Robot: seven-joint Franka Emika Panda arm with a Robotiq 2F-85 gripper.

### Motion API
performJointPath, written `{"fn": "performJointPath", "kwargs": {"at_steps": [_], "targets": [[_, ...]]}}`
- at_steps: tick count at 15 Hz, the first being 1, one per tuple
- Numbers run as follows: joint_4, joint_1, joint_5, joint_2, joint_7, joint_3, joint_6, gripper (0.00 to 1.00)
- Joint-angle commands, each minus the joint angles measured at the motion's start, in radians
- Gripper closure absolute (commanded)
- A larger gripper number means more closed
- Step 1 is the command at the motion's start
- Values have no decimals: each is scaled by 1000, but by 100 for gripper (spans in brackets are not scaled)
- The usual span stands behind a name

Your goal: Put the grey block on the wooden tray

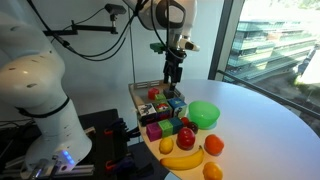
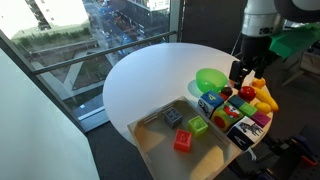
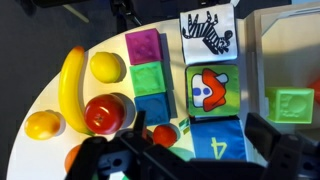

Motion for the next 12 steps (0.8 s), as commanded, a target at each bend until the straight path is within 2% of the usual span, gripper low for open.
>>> {"fn": "performJointPath", "kwargs": {"at_steps": [1,6,12], "targets": [[-61,-31,-18,-117,-55,-16,-35,0],[-113,-67,-12,-246,-130,-42,-97,0],[-151,-104,-18,-374,-141,-56,-156,0]]}}
